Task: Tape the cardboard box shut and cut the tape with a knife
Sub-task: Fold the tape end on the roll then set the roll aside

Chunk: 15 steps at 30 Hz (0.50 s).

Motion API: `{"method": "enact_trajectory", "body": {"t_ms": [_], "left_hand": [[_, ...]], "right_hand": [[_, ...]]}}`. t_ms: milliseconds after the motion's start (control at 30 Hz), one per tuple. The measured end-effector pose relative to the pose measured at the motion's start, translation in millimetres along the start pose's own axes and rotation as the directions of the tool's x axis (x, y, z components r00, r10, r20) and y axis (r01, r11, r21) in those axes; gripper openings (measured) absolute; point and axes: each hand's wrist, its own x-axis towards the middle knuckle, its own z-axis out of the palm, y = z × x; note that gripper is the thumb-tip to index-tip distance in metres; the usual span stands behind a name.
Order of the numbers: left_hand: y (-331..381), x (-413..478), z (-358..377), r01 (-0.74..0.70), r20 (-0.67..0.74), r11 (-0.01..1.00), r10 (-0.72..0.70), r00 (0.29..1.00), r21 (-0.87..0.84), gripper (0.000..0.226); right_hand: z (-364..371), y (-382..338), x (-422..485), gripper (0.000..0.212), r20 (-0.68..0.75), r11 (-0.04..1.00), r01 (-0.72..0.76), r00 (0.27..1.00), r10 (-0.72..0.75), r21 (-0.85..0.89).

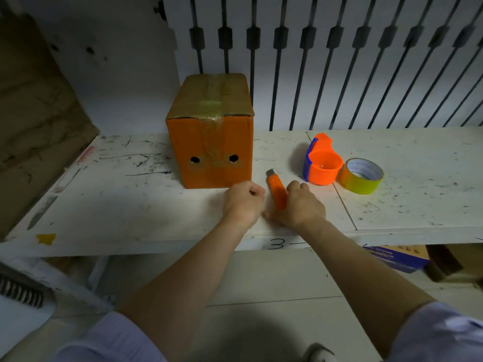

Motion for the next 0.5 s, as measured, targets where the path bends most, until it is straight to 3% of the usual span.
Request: {"method": "enact_trajectory", "body": {"t_ms": [133, 233, 300, 367, 433, 500], "left_hand": [[-8.8, -2.9, -15.7, 0.021, -0.006, 1.0, -0.021, 1.0, -0.022, 0.017], [-13.3, -8.0, -22.8, 0.028, -0.016, 0.999, -0.028, 0.999, -0.031, 0.018], [-15.3, -15.2, -25.9, 0.037, -0.01, 0.998, -0.037, 0.999, -0.042, 0.018], [-17.6, -23.6, -28.5, 0.043, 0.004, 0.998, -0.043, 0.999, -0.051, 0.017], [-19.2, -33.1, -31.3, 0.041, 0.017, 0.998, -0.04, 0.999, -0.048, 0.017], [-20.3, -42.8, -34.3, 0.039, 0.023, 0.997, -0.038, 0.999, -0.064, 0.017]], "right_hand": [[-2.7, 1.3, 4.2, 0.03, 0.051, 0.996, -0.085, 0.995, 0.085, -0.006], [-10.8, 2.8, 1.9, 0.027, 0.127, 0.97, -0.174, 0.98, 0.153, 0.168], [-16.3, -0.3, -7.2, 0.032, 0.186, 0.889, -0.265, 0.96, 0.209, 0.373], [-19.9, -4.7, -22.1, 0.03, 0.259, 0.739, -0.334, 0.94, 0.22, 0.585], [-22.4, -8.8, -39.2, 0.024, 0.313, 0.606, -0.382, 0.923, 0.222, 0.698], [-24.2, -11.6, -54.7, 0.023, 0.323, 0.549, -0.395, 0.919, 0.228, 0.737]]}}
